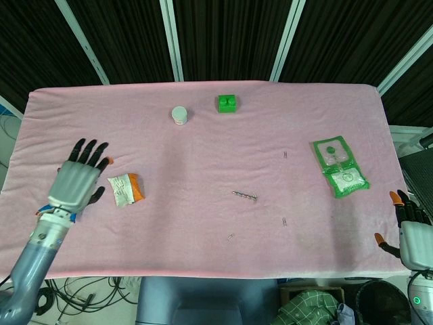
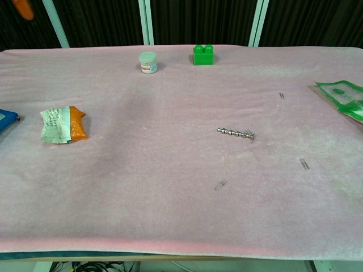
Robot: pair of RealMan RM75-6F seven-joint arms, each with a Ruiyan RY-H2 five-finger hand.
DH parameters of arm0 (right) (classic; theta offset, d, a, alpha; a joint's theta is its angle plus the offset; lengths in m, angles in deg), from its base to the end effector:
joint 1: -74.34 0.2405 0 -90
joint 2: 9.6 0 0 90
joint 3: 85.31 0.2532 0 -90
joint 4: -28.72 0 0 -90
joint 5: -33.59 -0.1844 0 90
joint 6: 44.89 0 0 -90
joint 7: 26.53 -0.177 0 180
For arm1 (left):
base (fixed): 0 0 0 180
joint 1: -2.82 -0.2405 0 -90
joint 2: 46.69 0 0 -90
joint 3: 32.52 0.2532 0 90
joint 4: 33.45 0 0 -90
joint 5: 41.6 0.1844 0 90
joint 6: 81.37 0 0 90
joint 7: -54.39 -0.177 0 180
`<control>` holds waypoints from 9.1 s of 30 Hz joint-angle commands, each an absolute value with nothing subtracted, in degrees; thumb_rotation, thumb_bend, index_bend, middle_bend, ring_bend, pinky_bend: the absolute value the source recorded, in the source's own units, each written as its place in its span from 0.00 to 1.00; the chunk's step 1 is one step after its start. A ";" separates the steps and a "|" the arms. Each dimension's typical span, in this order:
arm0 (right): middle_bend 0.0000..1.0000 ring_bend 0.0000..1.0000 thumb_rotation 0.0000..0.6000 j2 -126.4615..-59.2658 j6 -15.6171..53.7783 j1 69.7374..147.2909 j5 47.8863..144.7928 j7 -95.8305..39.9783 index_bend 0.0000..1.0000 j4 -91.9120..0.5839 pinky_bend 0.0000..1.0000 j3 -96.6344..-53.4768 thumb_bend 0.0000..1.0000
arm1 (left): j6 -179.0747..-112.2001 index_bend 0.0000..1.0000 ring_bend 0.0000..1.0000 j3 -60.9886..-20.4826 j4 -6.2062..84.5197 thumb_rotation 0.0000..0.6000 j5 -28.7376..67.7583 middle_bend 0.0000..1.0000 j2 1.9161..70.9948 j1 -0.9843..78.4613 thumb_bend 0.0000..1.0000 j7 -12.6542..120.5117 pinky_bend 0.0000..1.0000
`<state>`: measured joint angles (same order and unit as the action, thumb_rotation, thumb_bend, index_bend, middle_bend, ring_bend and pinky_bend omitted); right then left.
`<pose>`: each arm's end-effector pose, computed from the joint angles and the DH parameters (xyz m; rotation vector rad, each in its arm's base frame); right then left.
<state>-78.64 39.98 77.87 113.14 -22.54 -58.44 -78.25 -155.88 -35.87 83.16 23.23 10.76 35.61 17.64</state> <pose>-0.3256 -0.2169 0.1821 1.2502 -0.8662 0.8212 -0.1649 0.3062 0.1618 -1.6960 -0.6283 -0.7231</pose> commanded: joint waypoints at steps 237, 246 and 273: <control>0.05 0.08 1.00 -118.27 24.96 121.42 56.52 20.69 0.60 -58.16 0.21 -59.53 0.36 | -167.02 0.23 0.00 -36.48 64.10 1.00 38.63 0.04 15.72 6.01 0.30 48.69 0.00; 0.05 0.08 1.00 -109.49 22.13 116.89 60.18 12.49 0.61 -71.35 0.20 -59.11 0.36 | -167.11 0.23 0.00 -36.42 64.19 1.00 38.70 0.04 15.93 6.00 0.30 48.15 0.00; 0.05 0.08 1.00 -106.18 16.65 107.68 76.12 -14.99 0.61 -78.79 0.20 -67.75 0.36 | -168.09 0.24 0.00 -36.85 64.25 1.00 38.40 0.04 16.38 5.68 0.30 47.29 0.00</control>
<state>-105.80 17.09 108.06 75.40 -14.16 -79.41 -67.07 -168.10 -36.85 64.25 38.39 16.38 5.67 47.29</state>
